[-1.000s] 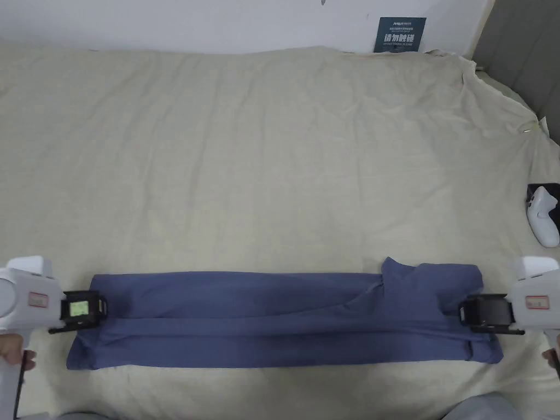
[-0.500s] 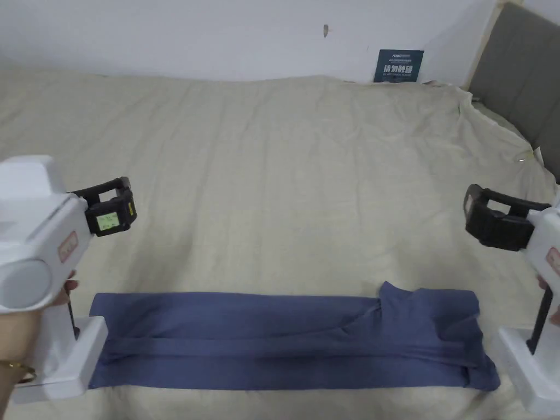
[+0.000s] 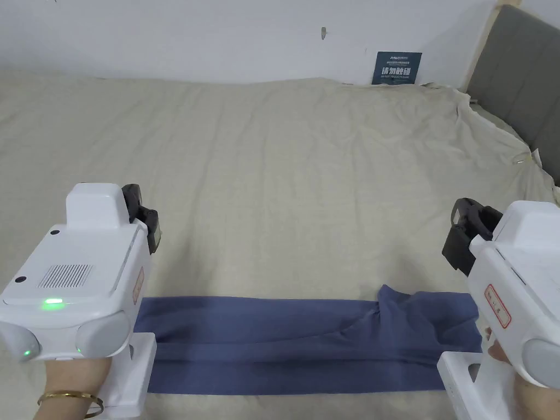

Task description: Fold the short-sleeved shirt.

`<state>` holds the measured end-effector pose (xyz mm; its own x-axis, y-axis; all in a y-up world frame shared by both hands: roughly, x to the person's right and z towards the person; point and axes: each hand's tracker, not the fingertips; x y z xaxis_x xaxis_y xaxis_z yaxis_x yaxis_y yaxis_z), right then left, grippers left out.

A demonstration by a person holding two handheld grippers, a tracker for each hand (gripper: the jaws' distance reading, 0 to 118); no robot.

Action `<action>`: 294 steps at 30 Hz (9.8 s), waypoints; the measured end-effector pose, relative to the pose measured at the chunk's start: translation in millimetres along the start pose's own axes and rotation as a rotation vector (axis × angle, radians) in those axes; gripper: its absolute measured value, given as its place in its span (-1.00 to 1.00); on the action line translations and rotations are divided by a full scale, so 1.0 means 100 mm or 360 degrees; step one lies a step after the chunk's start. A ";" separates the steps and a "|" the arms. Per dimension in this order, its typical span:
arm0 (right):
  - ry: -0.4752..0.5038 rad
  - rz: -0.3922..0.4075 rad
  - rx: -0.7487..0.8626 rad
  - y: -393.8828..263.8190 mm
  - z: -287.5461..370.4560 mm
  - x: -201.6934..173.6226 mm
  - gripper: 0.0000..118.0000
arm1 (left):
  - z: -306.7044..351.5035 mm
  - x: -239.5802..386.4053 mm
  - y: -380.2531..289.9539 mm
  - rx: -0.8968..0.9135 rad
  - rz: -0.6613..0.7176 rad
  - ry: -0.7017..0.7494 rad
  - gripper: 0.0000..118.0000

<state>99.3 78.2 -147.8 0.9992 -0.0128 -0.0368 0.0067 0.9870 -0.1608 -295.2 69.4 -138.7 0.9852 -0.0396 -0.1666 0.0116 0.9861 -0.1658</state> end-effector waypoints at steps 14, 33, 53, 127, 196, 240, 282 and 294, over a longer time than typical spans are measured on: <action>0.0027 -0.0032 -0.0044 0.04 0.00 -0.11 -1.00 | 0.02 -0.08 0.06 -0.0079 0.0116 -0.0158 -1.00; -0.0001 0.0035 -0.0155 0.01 -0.09 -0.36 -1.00 | -0.66 -1.94 -0.79 -0.1349 0.0900 -0.0660 0.93; -0.0094 0.0091 -0.0255 -0.08 -0.15 -0.34 -1.00 | -0.94 -1.72 -1.47 -0.1627 0.0950 -0.0593 -0.87; -0.0033 0.0002 -0.0161 0.02 0.06 -0.09 -1.00 | -0.29 -0.43 0.21 -0.1413 0.0392 -0.0659 -0.97; -0.0193 -0.0097 -0.0176 -0.03 0.48 0.54 -1.00 | -0.19 1.82 -0.48 -0.1123 0.0529 -0.1263 -1.00; -0.0132 -0.0016 -0.0283 -0.06 0.24 0.26 -1.00 | -1.07 0.32 -1.54 -0.1784 0.1012 -0.1155 -0.81; -0.0146 -0.0061 -0.0217 0.01 0.48 0.39 -1.00 | -0.68 2.19 -0.48 -0.1649 0.0247 -0.0841 -0.86; -0.0221 -0.0075 -0.0278 -0.09 0.52 0.57 -1.00 | -0.83 2.75 -0.93 -0.1721 0.0231 -0.0918 0.22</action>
<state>157.8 77.1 -97.6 0.9937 -0.0243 0.1092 0.0591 0.9430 -0.3276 -39.3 -47.0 -249.8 0.9000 0.4065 0.1573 0.0189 0.3243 -0.9458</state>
